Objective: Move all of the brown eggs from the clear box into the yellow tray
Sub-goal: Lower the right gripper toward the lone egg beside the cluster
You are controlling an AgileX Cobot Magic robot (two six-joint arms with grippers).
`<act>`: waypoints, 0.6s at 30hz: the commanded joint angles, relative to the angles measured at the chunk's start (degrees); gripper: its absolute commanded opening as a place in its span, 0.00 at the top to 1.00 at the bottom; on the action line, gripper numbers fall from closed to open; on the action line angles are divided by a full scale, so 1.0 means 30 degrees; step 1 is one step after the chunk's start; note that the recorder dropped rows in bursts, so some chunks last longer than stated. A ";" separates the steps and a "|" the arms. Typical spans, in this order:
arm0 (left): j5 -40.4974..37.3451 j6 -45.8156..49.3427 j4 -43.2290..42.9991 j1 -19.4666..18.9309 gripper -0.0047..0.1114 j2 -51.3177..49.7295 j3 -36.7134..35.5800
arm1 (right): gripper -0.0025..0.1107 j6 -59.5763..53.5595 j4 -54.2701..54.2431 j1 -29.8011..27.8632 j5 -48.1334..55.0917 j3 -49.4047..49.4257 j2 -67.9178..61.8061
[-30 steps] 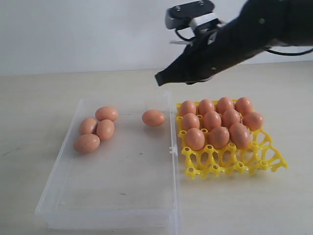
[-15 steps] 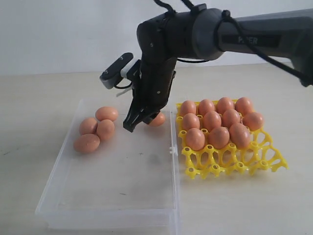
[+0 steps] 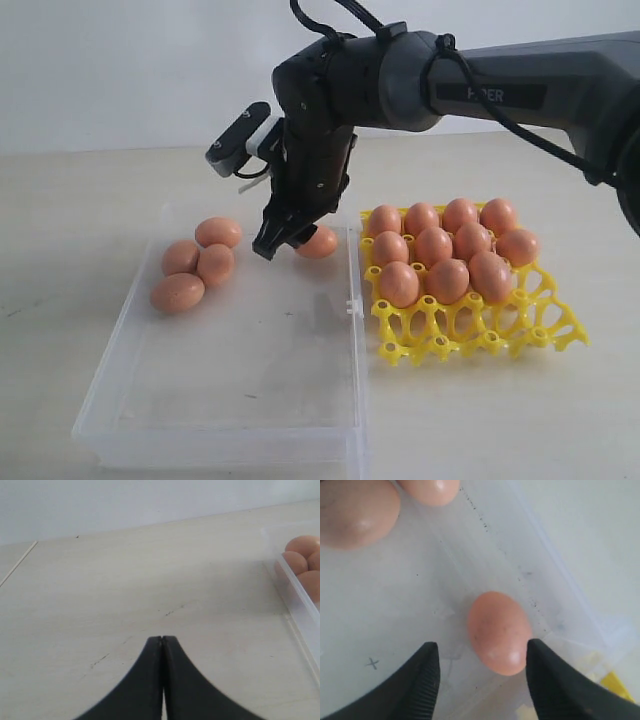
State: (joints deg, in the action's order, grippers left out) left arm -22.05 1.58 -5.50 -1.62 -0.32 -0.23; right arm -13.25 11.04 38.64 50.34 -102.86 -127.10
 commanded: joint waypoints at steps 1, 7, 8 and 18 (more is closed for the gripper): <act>0.0118 -0.0087 0.0021 -0.0038 0.96 0.0107 0.0077 | 0.51 0.0149 0.0338 -0.0072 -0.0760 -0.0141 -0.0122; 0.0118 -0.0087 0.0021 -0.0038 0.96 0.0107 0.0077 | 0.51 0.0501 0.0343 -0.0214 -0.1755 -0.0141 -0.0376; 0.0118 -0.0087 0.0021 -0.0038 0.96 0.0107 0.0077 | 0.51 0.0501 0.0343 -0.0214 -0.1911 -0.0141 -0.0376; 0.0118 -0.0087 0.0021 -0.0038 0.96 0.0107 0.0077 | 0.51 0.0625 0.0541 -0.0214 -0.2354 -0.0141 -0.1216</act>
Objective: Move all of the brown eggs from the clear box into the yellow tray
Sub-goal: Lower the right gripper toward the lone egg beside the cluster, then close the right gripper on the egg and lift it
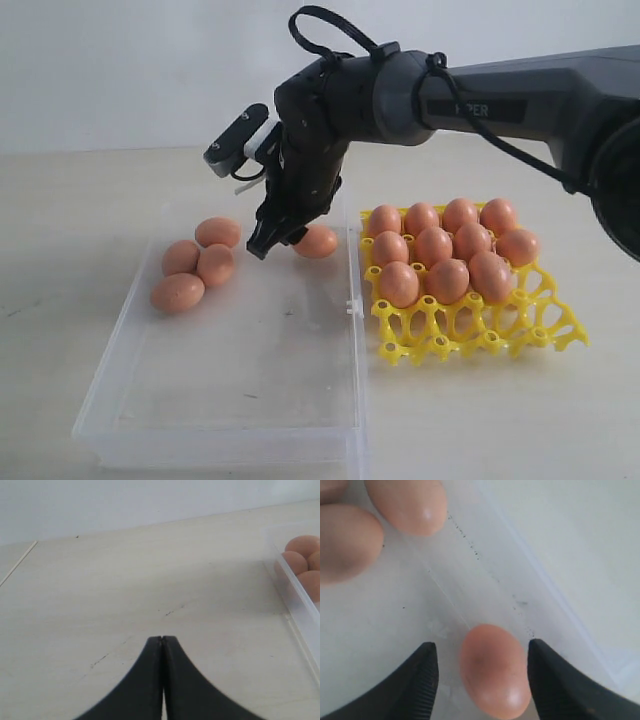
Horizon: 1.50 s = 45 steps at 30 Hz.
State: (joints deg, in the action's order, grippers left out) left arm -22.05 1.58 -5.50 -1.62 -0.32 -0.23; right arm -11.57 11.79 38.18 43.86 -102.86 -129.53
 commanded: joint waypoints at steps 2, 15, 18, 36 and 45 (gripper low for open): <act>0.0118 -0.0087 0.0021 -0.0038 0.96 0.0107 0.0077 | 0.51 0.0065 0.0290 -0.0061 -0.0226 -0.0141 -0.0587; 0.0118 -0.0087 0.0021 -0.0038 0.96 0.0107 0.0077 | 0.51 0.0107 0.0765 -0.0061 -0.1298 -0.0141 -0.1732; 0.0118 -0.0087 0.0021 -0.0038 0.96 0.0107 0.0077 | 0.51 0.0107 0.0765 -0.0061 -0.1395 -0.0141 -0.1850; 0.0118 -0.0087 0.0021 -0.0038 0.96 0.0107 0.0077 | 0.98 0.0915 -0.0985 0.0070 -0.0052 -0.0141 -0.0820; 0.0118 -0.0087 0.0021 -0.0038 0.96 0.0107 0.0077 | 0.98 0.0943 -0.2968 0.1288 -0.3460 0.1344 0.1771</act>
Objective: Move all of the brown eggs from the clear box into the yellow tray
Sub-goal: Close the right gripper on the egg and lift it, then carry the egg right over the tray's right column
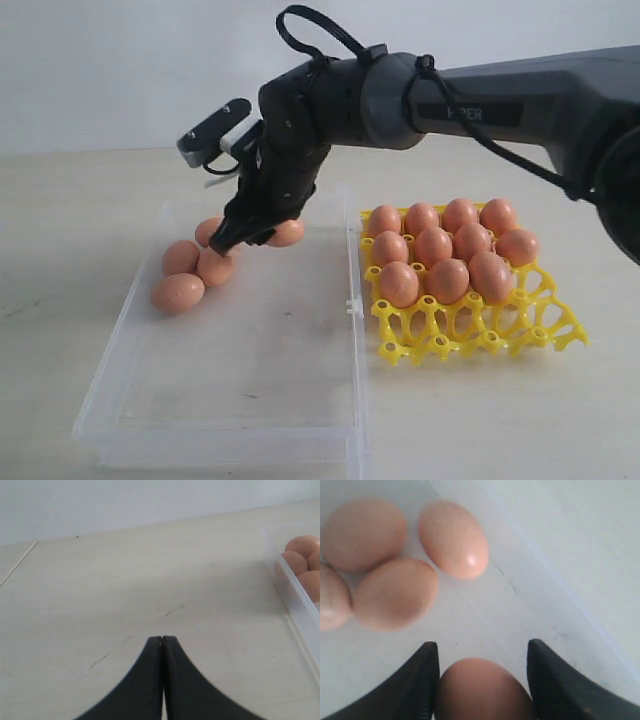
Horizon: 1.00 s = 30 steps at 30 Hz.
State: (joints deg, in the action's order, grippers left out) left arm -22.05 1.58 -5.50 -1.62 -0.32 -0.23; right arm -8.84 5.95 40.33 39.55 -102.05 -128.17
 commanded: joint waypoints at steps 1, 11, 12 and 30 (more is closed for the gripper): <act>0.0118 -0.0087 0.0021 -0.0038 0.96 0.0107 0.0077 | 0.98 0.0036 -0.1247 0.0641 -0.2580 0.1454 0.1603; 0.0118 -0.0087 0.0021 -0.0038 0.96 0.0107 0.0077 | 0.98 -0.0007 -0.3538 0.0844 -1.1533 0.9115 0.5767; 0.0118 -0.0087 0.0021 -0.0038 0.96 0.0107 0.0077 | 0.98 -0.0042 -0.3889 0.0844 -1.2507 1.0006 0.6272; 0.0118 -0.0087 0.0021 -0.0038 0.96 0.0107 0.0077 | 0.98 -0.0043 -0.6020 0.0284 -1.6313 1.5277 1.0011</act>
